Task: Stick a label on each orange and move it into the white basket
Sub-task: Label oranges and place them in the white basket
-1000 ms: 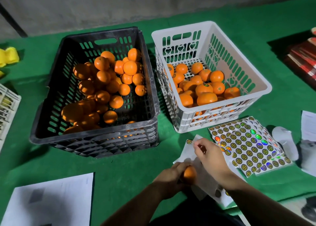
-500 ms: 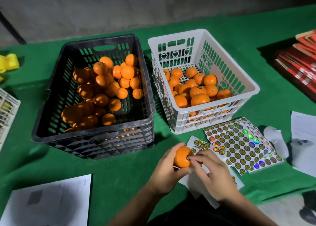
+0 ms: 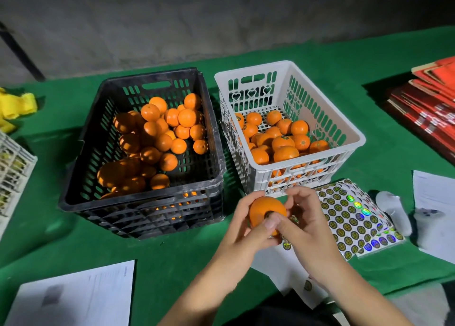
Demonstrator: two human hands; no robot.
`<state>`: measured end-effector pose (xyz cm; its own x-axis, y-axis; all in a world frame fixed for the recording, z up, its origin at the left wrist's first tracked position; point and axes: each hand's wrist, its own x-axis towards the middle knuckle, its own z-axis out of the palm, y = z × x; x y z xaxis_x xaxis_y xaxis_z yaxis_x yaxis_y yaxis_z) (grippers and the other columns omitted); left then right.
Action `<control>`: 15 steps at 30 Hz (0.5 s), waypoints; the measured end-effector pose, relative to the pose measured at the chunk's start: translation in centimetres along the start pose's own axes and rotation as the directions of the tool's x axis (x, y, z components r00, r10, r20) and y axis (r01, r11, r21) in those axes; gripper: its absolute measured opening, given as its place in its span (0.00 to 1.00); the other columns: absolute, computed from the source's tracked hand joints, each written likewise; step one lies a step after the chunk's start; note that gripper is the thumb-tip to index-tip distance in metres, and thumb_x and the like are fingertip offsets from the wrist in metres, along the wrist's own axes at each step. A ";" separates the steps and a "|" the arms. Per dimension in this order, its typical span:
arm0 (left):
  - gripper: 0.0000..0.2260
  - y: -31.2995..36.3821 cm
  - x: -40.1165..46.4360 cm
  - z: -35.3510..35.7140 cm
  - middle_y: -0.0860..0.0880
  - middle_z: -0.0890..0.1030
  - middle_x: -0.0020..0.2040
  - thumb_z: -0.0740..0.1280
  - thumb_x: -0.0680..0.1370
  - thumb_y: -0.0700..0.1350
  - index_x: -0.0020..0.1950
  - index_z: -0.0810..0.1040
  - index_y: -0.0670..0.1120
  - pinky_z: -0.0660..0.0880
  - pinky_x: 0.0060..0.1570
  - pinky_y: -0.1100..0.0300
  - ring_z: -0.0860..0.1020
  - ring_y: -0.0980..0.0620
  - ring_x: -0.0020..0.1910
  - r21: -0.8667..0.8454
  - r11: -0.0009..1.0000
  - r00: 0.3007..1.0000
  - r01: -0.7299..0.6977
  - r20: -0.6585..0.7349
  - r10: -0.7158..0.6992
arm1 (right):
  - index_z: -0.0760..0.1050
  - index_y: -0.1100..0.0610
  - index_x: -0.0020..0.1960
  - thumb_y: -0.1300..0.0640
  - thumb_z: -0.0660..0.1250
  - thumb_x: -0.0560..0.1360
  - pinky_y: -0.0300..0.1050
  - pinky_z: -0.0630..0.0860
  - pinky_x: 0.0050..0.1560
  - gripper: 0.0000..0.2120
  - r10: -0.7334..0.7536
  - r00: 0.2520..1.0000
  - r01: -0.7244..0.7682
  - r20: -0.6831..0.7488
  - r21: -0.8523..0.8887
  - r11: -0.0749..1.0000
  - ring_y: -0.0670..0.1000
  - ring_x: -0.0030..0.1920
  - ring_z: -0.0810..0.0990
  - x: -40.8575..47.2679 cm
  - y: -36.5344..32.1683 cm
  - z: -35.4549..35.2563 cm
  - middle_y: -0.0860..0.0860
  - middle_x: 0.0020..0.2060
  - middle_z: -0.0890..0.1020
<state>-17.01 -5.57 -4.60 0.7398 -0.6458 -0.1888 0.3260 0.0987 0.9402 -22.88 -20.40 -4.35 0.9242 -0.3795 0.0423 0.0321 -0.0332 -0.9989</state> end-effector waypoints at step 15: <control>0.17 1.2 0.0 1.3 0.48 0.81 0.61 0.61 0.82 0.60 0.65 0.77 0.53 0.79 0.43 0.54 0.82 0.48 0.49 -0.005 0.994 0.983 -0.108 -0.149 0.107 | 0.78 0.44 0.65 0.33 0.69 0.74 0.43 0.79 0.47 0.25 0.249 0.968 -0.239 -0.012 0.245 0.940 0.53 0.58 0.82 -0.7 -1.3 4.0 0.53 0.61 0.81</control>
<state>-17.41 -6.45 -3.06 0.8498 -0.5113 -0.1277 0.2468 0.1719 0.9537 -22.04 -16.37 -3.12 0.8985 -0.3867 -0.2077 -0.0971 0.2862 -0.9532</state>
